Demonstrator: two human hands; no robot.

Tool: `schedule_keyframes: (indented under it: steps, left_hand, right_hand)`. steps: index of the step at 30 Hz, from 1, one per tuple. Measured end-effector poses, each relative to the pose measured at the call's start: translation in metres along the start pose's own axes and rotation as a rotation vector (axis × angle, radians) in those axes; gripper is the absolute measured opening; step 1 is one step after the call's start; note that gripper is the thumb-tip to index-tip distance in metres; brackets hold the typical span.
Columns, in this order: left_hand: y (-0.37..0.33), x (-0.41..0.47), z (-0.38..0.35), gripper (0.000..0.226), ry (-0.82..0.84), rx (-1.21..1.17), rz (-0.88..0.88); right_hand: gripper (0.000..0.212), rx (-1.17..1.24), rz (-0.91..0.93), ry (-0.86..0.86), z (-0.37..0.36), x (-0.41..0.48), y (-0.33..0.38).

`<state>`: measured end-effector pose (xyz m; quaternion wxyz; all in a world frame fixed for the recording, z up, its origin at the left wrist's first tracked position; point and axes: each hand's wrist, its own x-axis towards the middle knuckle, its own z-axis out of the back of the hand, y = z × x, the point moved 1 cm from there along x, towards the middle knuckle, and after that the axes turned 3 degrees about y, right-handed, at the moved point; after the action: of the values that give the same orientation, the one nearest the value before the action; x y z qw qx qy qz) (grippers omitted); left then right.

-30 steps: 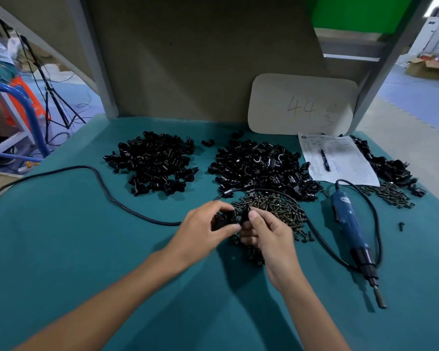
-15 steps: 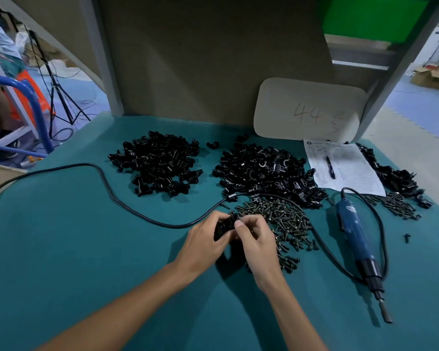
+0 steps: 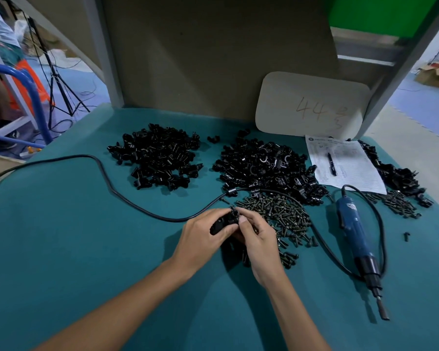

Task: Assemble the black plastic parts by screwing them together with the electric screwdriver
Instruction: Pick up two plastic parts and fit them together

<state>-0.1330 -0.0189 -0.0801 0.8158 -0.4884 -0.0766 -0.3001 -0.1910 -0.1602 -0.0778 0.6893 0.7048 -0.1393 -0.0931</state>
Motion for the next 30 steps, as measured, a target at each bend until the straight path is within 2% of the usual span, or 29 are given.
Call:
schedule_keyframes:
  steps: [8,15,30]
  left_hand:
    - [-0.0027,-0.0002,0.0029,0.046,0.010,-0.068,0.010]
    - [-0.0009,0.0012,0.0035,0.043,0.030,-0.111,0.025]
    - [0.0022,0.0019,0.0027,0.041,0.048,-0.110,0.019]
  right_hand:
    - [0.031,0.043,-0.013,0.030,-0.0008,0.0007,0.0018]
    - [0.025,0.079,-0.106,0.041,0.0008,0.0033,0.0026]
    - [0.021,0.101,-0.129,0.050,0.0020,0.0025,0.0059]
